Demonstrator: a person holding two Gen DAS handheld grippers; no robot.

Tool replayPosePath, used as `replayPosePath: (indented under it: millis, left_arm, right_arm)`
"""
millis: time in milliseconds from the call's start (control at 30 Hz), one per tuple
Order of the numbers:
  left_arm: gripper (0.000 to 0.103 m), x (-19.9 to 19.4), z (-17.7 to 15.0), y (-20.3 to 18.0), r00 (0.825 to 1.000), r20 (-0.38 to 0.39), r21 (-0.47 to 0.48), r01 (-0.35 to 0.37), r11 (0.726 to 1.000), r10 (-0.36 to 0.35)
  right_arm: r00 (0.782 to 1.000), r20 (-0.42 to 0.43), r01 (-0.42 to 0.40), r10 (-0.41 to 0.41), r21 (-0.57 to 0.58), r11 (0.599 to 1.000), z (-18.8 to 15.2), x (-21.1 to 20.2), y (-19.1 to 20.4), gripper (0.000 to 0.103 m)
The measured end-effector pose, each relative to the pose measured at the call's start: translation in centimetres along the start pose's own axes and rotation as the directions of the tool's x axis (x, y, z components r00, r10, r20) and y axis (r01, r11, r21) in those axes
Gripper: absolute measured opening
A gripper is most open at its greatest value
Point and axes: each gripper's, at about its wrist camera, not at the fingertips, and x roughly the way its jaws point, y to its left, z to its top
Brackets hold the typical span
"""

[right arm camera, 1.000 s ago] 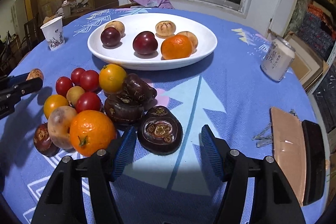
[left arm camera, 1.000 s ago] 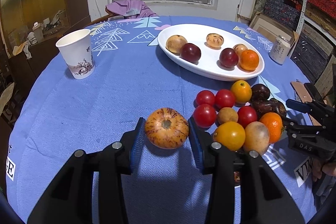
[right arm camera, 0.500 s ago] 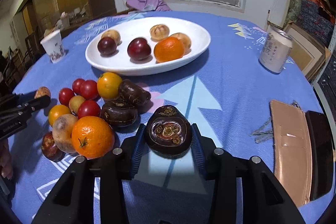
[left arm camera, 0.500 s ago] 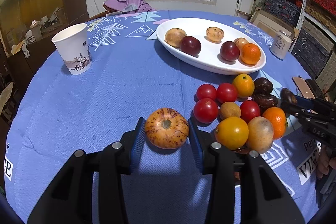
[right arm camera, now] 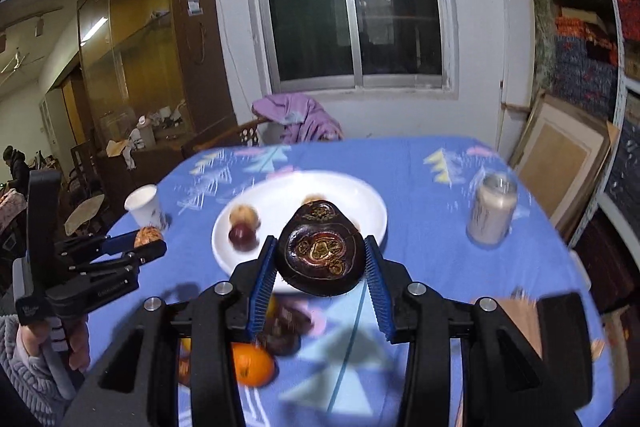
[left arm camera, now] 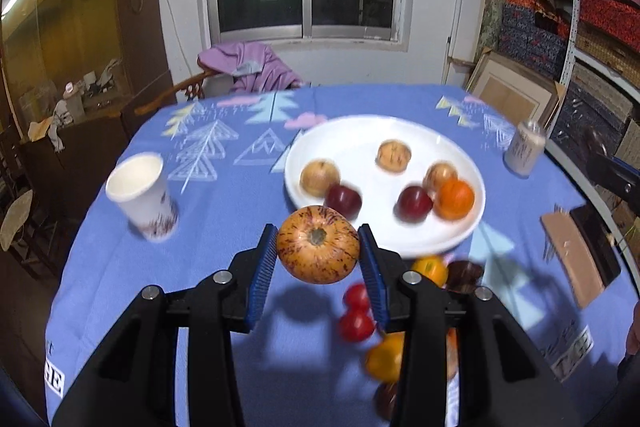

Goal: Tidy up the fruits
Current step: 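Lower both fruits onto the white plate and open both tools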

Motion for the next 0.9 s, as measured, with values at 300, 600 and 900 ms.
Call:
replayPosePath:
  millis: [300, 600, 900]
  left_arm:
    - [0.040, 7.8, 6.9, -1.7, 0.998, -0.065, -0.015, 0.009, 1.000, -0.010]
    - [0.040, 18.6, 9.0, -2.2, 0.978, -0.207, -0.043, 0.014, 0.999, -0.022]
    - [0.064, 21.3, 9.1, -2.7, 0.978, -0.207, -0.036, -0.001, 0.999, -0.007]
  right_arm:
    - [0.993, -0.115, 0.016, -0.013, 0.030, 0.999, 4.0, 11.3, -1.2, 0.044]
    - [0.956, -0.291, 0.053, -0.032, 0.065, 0.996, 2.3, 21.9, -3.4, 0.044]
    - [0.943, -0.332, 0.055, -0.029, 0.069, 0.996, 1.2, 24.2, -3.7, 0.053]
